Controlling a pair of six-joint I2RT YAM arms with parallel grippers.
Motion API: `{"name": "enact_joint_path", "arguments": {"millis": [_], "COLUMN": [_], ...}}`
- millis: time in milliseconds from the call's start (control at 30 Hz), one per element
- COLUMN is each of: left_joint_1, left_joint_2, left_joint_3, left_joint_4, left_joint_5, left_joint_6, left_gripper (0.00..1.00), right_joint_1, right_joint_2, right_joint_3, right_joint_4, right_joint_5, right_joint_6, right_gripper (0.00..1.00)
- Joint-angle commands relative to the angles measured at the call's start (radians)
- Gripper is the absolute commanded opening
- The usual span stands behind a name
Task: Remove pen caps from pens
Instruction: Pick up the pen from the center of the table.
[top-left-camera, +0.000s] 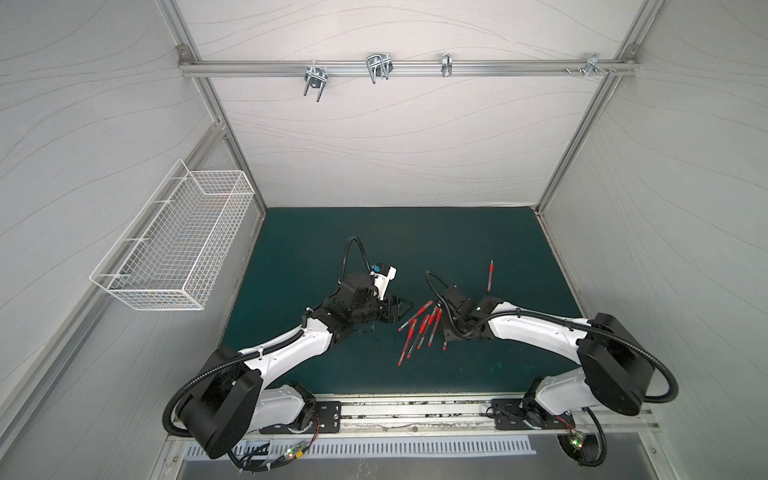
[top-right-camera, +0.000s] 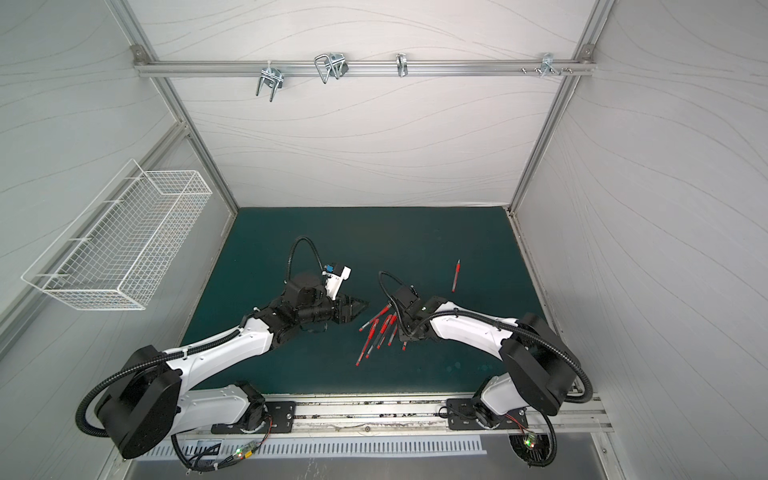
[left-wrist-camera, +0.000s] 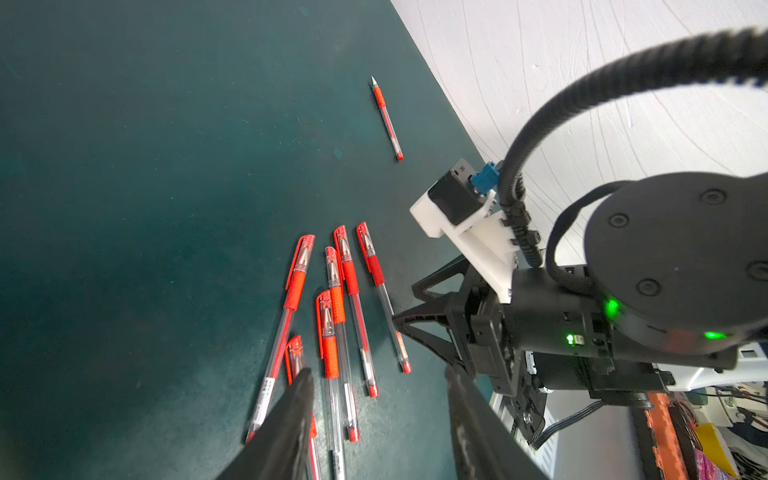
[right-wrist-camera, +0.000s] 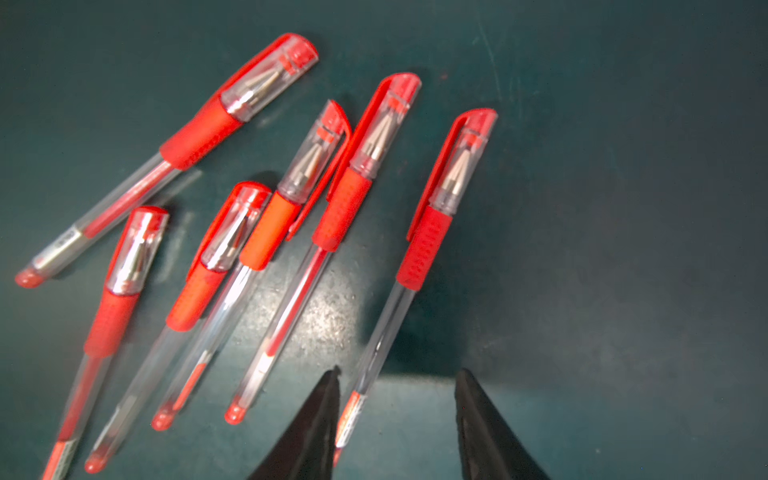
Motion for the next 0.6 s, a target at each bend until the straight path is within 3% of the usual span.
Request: {"name": "enact_joint_path", "arguments": {"millis": [0,300,567], "left_joint_1": [-0.004,-0.003,-0.003], "left_joint_2": [0.003,0.005,0.003], "left_joint_3": [0.046,0.046,0.047], "left_joint_4": [0.011,0.01,0.01], "left_joint_5": [0.011,0.012,0.013], "left_joint_6": [0.018,0.018,0.018], "left_gripper": [0.52,0.52,0.52], "right_joint_1": [0.008,0.007,-0.015], "right_joint_2": [0.035,0.094,0.109], "right_joint_3": [0.013,0.023,0.023], "right_joint_4": [0.007,0.023,0.025], "right_joint_5": [0.002,0.013,0.011], "right_joint_6": [0.017,0.023,0.012], "right_gripper": [0.42,0.37,0.22]}}
